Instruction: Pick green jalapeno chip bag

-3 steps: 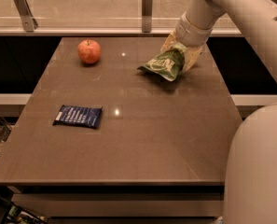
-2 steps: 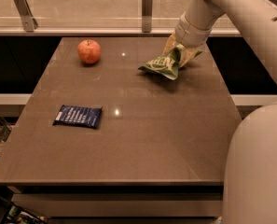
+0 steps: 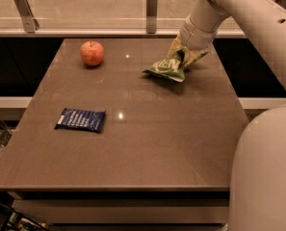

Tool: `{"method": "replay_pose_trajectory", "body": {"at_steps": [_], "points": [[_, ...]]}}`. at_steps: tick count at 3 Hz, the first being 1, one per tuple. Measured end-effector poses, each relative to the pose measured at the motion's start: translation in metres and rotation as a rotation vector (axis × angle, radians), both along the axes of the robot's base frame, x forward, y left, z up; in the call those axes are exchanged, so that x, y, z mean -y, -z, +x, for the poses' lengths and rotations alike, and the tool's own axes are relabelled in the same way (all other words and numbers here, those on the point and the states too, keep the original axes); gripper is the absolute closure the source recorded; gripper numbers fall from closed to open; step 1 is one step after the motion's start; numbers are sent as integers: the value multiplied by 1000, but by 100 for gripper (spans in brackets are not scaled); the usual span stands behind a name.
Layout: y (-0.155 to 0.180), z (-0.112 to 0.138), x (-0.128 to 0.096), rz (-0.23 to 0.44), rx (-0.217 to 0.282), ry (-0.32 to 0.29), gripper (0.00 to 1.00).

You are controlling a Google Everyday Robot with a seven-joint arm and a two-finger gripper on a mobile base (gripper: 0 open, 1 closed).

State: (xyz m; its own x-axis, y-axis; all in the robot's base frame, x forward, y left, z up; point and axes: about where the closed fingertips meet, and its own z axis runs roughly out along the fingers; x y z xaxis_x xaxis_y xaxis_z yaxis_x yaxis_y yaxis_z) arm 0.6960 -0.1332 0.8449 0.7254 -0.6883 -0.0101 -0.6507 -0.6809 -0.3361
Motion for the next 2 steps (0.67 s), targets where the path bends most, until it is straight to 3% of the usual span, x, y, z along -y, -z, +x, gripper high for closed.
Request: {"method": "replay_pose_trajectory", "body": {"at_steps": [2], "points": [[-1, 0, 0, 0, 0, 0, 100]]}}
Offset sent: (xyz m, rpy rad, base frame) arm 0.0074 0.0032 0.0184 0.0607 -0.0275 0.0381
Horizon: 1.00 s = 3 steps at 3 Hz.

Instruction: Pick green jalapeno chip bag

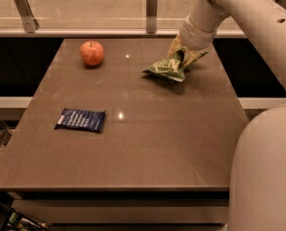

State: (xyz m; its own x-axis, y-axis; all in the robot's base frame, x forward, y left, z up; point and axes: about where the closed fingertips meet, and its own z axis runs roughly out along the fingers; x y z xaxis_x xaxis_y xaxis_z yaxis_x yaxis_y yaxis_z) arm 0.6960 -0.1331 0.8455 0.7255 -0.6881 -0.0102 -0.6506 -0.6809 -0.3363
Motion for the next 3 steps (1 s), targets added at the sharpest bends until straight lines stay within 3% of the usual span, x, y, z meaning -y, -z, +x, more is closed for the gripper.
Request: {"method": "replay_pose_trajectory", "body": {"at_steps": [3], "points": [[-1, 0, 0, 0, 0, 0, 100]]}}
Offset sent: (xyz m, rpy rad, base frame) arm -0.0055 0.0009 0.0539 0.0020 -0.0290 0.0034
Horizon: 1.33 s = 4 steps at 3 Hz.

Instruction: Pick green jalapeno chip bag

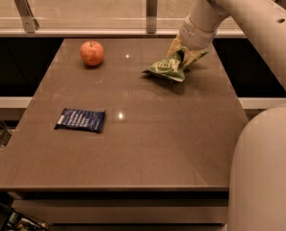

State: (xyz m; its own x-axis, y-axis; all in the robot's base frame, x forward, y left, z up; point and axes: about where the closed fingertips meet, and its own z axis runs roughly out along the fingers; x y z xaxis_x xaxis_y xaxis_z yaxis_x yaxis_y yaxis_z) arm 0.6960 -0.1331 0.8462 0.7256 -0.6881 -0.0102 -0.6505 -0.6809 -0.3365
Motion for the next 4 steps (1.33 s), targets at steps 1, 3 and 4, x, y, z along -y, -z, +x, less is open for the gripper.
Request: {"method": "replay_pose_trajectory", "body": {"at_steps": [1, 3, 4], "points": [[0, 0, 0, 0, 0, 0, 100], [-1, 0, 0, -1, 1, 0, 100], [-17, -9, -2, -31, 28, 14, 100]]}}
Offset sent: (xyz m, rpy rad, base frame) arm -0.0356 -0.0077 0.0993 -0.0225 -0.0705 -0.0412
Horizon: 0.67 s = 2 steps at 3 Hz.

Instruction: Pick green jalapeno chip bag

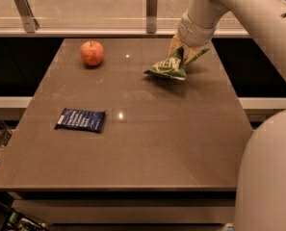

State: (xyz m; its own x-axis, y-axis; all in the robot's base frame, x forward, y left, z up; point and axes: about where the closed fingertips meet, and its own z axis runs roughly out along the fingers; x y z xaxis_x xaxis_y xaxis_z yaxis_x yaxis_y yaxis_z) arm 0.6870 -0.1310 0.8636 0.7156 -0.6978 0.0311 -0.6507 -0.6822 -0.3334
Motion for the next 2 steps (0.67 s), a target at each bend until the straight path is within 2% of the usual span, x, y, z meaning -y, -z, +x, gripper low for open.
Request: {"method": "replay_pose_trajectory", "body": {"at_steps": [2], "points": [[-24, -15, -4, -36, 40, 13, 100]]}}
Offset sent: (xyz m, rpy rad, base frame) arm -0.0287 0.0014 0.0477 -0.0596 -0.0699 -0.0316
